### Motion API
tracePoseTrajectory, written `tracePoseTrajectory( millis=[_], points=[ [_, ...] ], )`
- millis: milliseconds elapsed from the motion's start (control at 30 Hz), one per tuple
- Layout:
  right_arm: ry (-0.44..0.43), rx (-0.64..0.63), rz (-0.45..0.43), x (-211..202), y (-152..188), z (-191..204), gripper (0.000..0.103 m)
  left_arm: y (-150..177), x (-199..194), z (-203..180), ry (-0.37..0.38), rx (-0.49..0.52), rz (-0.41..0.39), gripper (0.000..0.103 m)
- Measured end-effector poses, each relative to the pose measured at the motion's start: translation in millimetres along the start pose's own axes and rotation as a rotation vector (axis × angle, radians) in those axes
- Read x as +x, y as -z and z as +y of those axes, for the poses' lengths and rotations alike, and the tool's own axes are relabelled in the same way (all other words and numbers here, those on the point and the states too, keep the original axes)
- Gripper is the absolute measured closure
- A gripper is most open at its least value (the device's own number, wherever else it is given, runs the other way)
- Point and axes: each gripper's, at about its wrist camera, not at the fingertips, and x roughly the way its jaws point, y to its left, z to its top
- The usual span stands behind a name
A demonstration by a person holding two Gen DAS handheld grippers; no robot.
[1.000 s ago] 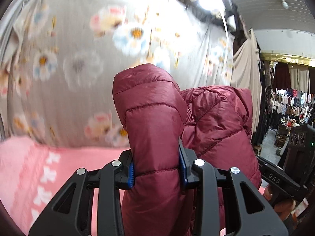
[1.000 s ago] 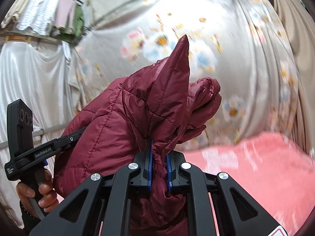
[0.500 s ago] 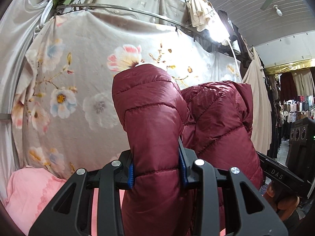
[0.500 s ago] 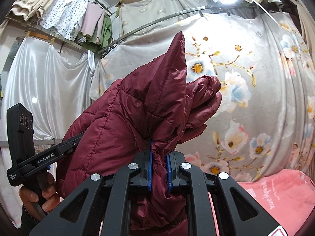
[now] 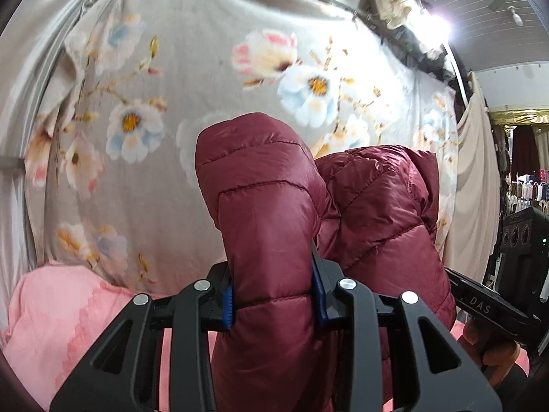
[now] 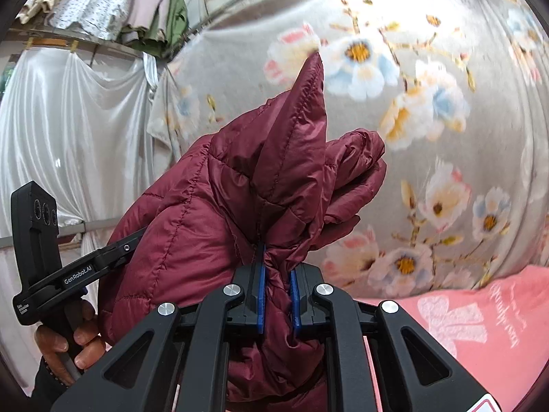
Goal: Fold large clothes
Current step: 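Grasp the jacket bundle with both grippers and lift it off the blanket, then lower the lifted jacket onto the blanket with both grippers, folding it over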
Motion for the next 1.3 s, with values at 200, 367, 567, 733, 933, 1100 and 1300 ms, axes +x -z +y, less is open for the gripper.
tracePoseTrajectory(
  millis=[200,367,567,733,933,1100,1300],
  points=[
    [0.022,0.076,0.128,62,53,-33,0.091,50,57,46,-0.007,-0.068,0.133,0.07],
    [0.048,0.124,0.24,109,106,-57,0.091,103,103,77,-0.024,-0.125,0.25,0.071],
    [0.082,0.197,0.378,153,176,-85,0.091,172,146,105,-0.041,-0.188,0.392,0.071],
    [0.125,0.236,0.52,179,243,-105,0.091,243,176,126,-0.068,-0.236,0.543,0.072],
    [0.148,0.342,0.581,178,282,-132,0.084,284,177,154,-0.137,-0.344,0.585,0.057],
    [0.221,0.345,0.597,157,267,-136,0.07,279,170,159,-0.183,-0.378,0.625,0.046],
    [0.343,0.185,0.553,128,214,-114,0.075,228,154,137,-0.337,-0.263,0.641,0.042]
  ],
)
